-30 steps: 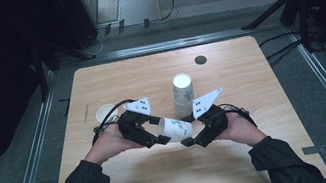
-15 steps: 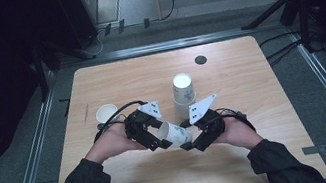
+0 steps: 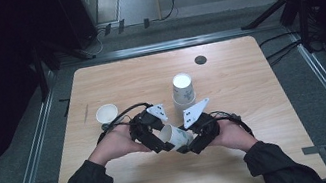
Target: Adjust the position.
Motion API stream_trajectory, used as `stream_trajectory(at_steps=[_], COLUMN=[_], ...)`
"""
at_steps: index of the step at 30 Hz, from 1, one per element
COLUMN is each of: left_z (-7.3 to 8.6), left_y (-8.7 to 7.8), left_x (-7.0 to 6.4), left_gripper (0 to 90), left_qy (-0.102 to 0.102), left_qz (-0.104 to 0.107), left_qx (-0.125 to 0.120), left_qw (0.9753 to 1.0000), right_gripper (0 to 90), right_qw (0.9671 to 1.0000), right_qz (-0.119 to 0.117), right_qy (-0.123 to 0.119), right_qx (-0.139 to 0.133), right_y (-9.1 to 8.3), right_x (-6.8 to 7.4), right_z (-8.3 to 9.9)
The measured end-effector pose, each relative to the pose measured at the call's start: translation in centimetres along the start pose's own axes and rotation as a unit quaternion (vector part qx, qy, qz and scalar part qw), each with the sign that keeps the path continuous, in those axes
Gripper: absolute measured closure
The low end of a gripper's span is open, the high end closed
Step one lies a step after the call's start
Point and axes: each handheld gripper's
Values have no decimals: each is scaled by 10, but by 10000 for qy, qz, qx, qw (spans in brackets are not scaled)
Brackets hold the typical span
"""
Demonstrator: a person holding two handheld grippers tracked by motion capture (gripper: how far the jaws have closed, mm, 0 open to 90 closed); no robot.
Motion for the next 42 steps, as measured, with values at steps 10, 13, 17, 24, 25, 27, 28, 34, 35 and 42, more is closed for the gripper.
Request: stream_trajectory(at_steps=[10,13,17,24,25,27,28,34,35,42], left_z=[3,3,4,9,10,11,12,18,19,21], left_y=[-1,-3,-7,-13,-15,-17,-19,-26,-27,-26], left_x=[1,1,0,1,1,2,3,4,3,2], left_gripper=[241,219,163,127,126,126,126,127,127,128], left_qy=[34,86,117,115,88,45,21,-26,-65,-173], left_qz=[110,104,61,53,45,52,52,69,72,133], left_qx=[-203,-288,-406,-687,-747,-872,-939,-1286,-1384,-1763], left_qw=[9997,9995,9991,9976,9972,9962,9956,9917,9903,9841], right_gripper=[343,342,342,342,342,342,342,342,342,342], right_qw=[9999,9999,9998,9994,9992,9991,9989,9978,9976,9955], right_qz=[-40,-30,-12,-21,-29,-47,-50,-114,-113,-181], right_qy=[-112,-114,-65,-17,-14,7,9,82,92,170], right_qx=[-28,-87,-178,-351,-387,-427,-469,-650,-679,-913], right_y=[-3,-5,-10,-17,-17,-19,-19,-24,-24,-29], right_x=[1,0,-2,-5,-5,-6,-6,-7,-7,-9], right_z=[0,-1,-1,-2,-3,-3,-3,-5,-5,-6])
Point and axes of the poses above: each handheld gripper's, and its own axes: y roughly forward along the jaws, z roughly out of its underside, x roughly to its left, and after that the axes turned 1 degree about -y, right-handed
